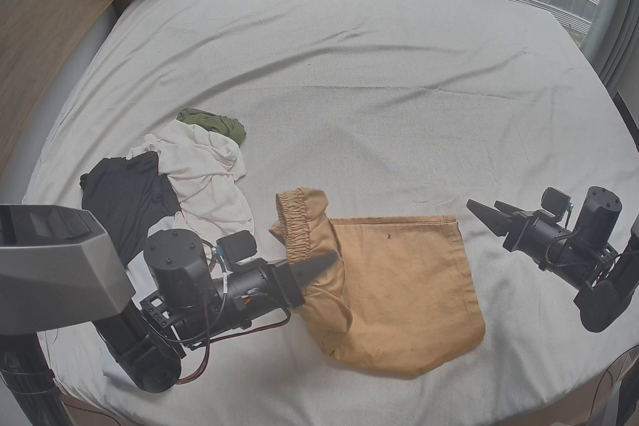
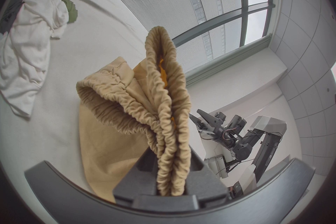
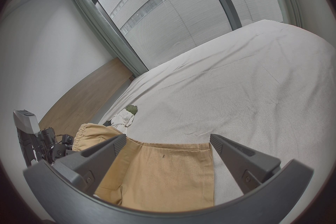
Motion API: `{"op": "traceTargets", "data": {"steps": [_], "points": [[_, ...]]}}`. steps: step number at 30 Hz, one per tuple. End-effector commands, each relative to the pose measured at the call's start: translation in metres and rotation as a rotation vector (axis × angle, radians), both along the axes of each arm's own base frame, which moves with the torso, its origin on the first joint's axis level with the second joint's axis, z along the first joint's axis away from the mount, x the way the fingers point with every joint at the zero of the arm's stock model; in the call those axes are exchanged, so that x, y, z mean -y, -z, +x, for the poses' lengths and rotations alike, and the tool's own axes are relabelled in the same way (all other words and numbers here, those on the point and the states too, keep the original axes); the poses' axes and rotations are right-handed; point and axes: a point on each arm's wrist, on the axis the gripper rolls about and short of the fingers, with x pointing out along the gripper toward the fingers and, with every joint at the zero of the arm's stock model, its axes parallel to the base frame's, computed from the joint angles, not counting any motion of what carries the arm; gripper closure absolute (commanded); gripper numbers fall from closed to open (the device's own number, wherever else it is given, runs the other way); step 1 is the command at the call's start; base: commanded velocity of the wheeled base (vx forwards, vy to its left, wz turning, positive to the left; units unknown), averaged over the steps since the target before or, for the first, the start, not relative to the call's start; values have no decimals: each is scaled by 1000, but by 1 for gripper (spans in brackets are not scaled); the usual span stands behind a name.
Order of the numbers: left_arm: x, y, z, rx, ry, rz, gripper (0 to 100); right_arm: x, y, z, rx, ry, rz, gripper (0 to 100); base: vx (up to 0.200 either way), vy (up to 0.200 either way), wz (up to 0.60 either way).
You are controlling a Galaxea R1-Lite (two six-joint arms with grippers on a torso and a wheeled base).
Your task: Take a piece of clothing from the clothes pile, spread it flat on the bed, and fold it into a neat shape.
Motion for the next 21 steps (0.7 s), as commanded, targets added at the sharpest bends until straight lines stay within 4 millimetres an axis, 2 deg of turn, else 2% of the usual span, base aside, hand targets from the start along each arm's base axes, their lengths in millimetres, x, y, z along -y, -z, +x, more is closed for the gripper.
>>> {"op": "traceTargets", "data": {"steps": [1,17,21], "points": [[14,6,1,-4,21,-1,100,0,0,0,1,0,0,0,0,0,0],[45,17,3,-7,70,-10,100,0,0,1,3,0,0,0,0,0,0],[54,14,3,-26,87,-30,100,-1,-1,1,7,-3,1,0,0,0,0]]}}
